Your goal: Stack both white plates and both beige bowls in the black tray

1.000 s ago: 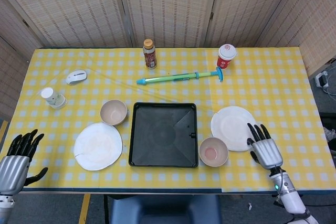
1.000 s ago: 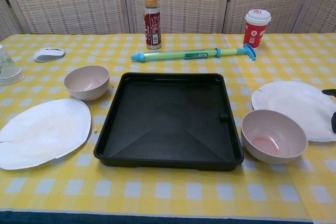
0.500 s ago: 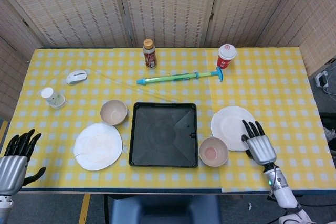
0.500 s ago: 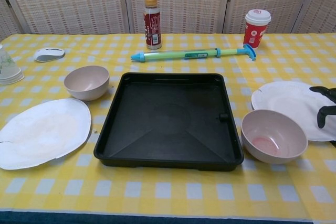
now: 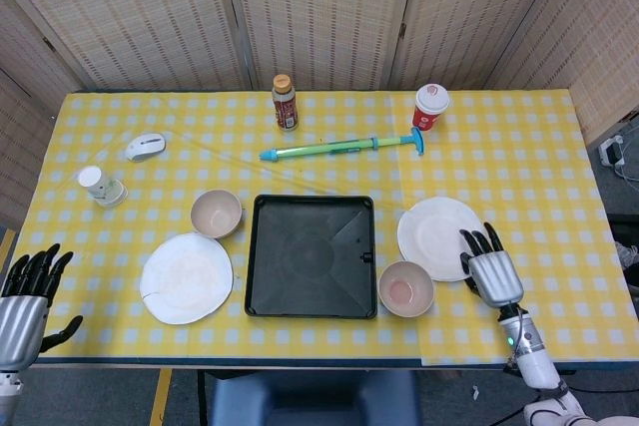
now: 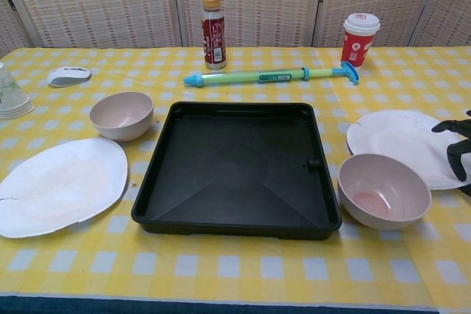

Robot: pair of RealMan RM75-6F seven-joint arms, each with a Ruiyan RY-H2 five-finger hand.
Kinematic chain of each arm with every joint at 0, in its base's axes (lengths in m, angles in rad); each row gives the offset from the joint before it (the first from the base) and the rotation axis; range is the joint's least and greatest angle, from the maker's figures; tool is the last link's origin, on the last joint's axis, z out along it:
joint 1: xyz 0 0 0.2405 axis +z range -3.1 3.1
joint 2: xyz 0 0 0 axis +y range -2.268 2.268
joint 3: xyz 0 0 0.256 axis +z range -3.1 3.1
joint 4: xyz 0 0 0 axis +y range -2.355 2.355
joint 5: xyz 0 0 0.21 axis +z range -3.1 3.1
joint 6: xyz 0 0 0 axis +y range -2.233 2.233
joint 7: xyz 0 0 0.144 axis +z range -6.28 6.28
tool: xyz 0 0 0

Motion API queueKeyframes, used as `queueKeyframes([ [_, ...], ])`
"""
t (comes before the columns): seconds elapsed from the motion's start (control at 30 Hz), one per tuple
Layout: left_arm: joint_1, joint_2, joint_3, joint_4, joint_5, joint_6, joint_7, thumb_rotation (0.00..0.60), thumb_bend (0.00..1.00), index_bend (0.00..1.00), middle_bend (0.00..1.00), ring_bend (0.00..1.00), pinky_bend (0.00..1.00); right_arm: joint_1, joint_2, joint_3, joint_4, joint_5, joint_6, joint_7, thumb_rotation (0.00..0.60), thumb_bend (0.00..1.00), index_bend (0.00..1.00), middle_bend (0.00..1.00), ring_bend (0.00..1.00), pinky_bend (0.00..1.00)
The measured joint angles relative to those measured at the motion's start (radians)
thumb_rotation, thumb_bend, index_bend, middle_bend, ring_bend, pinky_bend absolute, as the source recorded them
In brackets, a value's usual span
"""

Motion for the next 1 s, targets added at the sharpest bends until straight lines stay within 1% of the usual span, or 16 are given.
queueKeyframes([
  [0.27,0.009,-0.003,0.004,0.002,0.017,0.017,0.006,0.600,0.25,0.00,0.01,0.00,0.00,-0.004,0.014,0.005,-0.005,-0.006,0.064,0.022,0.600,0.41,0.69,0.23,0.20,0.00],
  [0.5,0.012,-0.002,0.006,0.001,0.024,0.020,0.002,0.600,0.25,0.00,0.01,0.00,0.00,-0.002,0.026,0.005,-0.020,0.003,0.045,0.018,0.600,0.43,0.69,0.23,0.20,0.00],
  [1.0,0.012,0.001,0.005,0.007,0.035,0.023,-0.008,0.600,0.25,0.00,0.01,0.00,0.00,-0.001,0.027,0.004,-0.034,-0.003,0.087,0.034,0.600,0.46,0.70,0.23,0.20,0.00],
])
